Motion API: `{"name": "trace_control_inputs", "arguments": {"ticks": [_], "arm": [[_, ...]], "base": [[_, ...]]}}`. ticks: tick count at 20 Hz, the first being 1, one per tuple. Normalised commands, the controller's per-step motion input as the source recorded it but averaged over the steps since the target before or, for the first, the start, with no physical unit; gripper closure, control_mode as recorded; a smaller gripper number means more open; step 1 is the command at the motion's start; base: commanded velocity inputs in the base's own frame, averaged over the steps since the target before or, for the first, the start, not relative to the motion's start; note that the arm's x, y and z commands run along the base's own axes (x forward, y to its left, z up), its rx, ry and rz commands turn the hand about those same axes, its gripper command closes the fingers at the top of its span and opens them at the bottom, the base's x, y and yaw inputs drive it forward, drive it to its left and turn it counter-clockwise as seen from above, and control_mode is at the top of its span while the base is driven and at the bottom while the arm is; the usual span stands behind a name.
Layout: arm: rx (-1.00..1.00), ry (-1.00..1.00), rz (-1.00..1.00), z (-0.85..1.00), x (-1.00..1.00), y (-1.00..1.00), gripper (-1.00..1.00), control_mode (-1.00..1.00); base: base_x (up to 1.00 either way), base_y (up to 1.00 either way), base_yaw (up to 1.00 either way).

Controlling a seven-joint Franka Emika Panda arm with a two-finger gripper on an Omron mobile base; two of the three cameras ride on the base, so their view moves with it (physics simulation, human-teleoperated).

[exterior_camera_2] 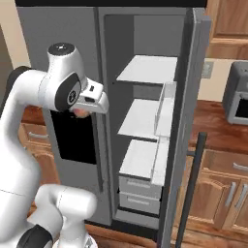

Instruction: Open the fridge, remove the peach, eggplant, and shrimp, and place them on any counter.

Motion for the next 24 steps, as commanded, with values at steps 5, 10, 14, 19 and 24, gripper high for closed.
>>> {"name": "trace_control_inputs", "arguments": {"ticks": [5, 10, 14, 19, 24], "arm": [[0.00, 0.00, 0.00, 0.00, 0.00, 0.00, 1.00, 1.00], [0.00, 0.00, 0.00, 0.00, 0.00, 0.00, 1.00, 1.00], [0.00, 0.00, 0.00, 0.00, 0.00, 0.00, 1.00, 1.00], [0.00, 0.00, 0.00, 0.00, 0.00, 0.00, 1.00, 1.00], [0.00, 0.00, 0.00, 0.00, 0.00, 0.00, 1.00, 1.00]], "base": [[-0.03, 1.00, 0.00], [0.50, 1.00, 0.00], [0.79, 1.00, 0.00], [0.62, 0.95, -0.09], [0.57, 0.62, -0.22]]}}
